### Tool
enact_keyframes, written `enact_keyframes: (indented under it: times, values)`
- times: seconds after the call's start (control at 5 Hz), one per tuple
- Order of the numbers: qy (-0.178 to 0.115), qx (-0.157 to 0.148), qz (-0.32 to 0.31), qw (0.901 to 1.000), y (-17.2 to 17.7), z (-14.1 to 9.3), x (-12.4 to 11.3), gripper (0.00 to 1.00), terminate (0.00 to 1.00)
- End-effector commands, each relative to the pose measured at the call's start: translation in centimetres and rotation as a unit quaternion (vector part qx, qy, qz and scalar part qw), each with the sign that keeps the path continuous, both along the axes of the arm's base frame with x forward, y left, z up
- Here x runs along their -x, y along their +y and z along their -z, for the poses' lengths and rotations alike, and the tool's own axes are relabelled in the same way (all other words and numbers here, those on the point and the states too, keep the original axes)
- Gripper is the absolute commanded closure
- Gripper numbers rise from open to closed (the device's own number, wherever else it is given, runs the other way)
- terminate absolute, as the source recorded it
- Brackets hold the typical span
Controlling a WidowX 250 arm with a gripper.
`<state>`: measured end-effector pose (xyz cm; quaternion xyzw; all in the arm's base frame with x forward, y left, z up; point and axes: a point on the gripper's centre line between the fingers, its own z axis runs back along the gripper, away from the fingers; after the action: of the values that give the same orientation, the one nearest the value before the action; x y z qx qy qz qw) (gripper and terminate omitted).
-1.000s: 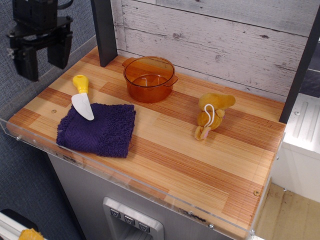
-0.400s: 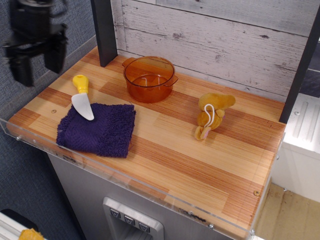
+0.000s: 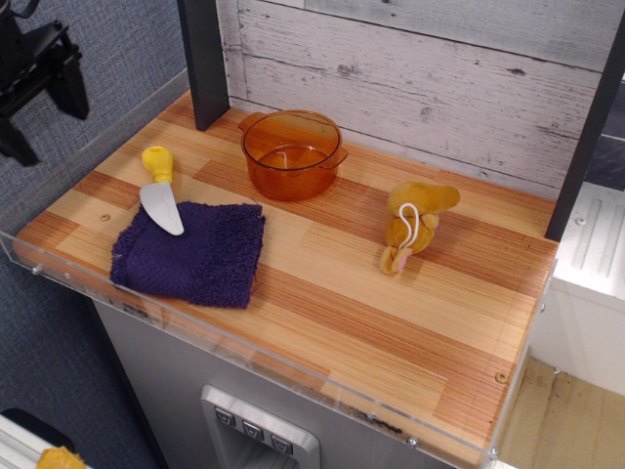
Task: Place the knife to the right of the purple towel
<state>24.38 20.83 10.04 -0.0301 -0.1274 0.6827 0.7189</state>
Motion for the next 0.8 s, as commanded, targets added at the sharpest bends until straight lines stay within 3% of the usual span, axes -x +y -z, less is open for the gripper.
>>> enact_keyframes:
  times: [0.0, 0.2, 0.6]
  values:
    - [0.041, -0.008, 0.053, 0.9977, -1.3, 1.3, -1.7, 0.00, 0.00]
    - [0.065, -0.034, 0.115, 0.9907, -2.7, 1.5, -2.7, 0.00, 0.00]
    - [0.082, -0.041, 0.168, 0.9815, -4.1, 2.1, -2.9, 0.00, 0.00]
